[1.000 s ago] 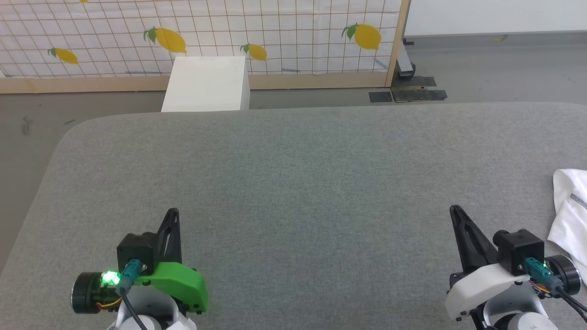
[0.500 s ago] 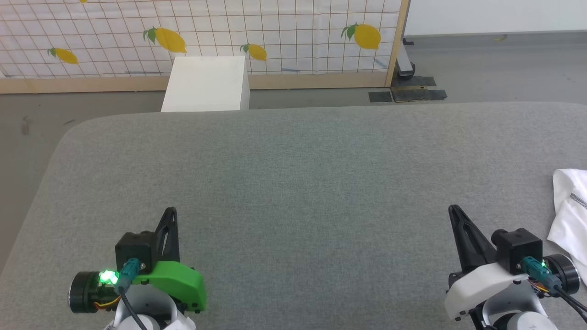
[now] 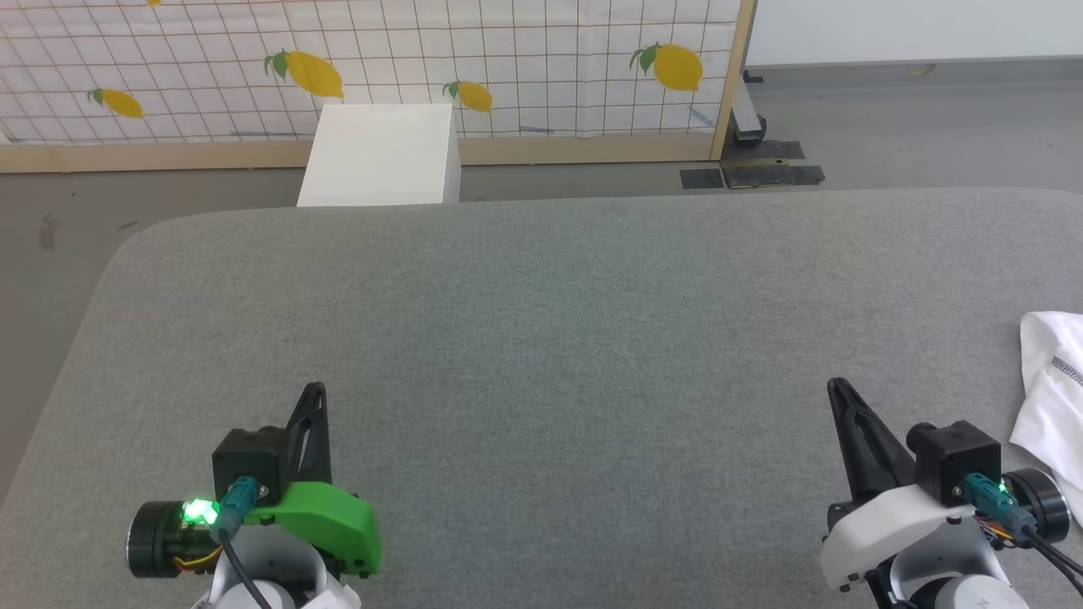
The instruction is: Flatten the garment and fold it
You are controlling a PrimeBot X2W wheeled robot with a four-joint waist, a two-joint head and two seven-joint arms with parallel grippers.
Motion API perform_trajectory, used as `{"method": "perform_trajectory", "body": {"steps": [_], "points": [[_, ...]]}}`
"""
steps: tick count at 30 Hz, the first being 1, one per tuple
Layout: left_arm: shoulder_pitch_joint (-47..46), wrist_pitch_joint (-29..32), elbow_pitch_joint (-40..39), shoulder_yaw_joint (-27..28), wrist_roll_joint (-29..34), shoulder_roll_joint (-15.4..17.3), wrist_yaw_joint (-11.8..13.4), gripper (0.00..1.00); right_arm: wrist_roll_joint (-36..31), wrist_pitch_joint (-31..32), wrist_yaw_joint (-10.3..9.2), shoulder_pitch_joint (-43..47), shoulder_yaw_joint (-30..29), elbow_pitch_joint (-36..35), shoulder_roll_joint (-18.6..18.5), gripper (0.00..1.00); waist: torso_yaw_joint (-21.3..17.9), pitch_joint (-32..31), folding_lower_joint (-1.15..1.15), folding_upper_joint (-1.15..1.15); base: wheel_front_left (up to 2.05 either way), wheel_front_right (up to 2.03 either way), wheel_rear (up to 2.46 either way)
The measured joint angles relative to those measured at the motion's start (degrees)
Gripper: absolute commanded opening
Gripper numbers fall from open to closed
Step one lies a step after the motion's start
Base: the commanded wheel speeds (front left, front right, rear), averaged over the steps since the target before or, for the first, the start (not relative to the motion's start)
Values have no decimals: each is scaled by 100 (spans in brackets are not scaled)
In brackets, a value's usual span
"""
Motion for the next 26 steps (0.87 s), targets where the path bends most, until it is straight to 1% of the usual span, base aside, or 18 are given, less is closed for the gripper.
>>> {"method": "perform_trajectory", "body": {"steps": [26], "points": [[1,0,0,1,1,0,0,0,0,0,0,-12,1,-1,0,0,0,0,0,0,0,0,0]]}}
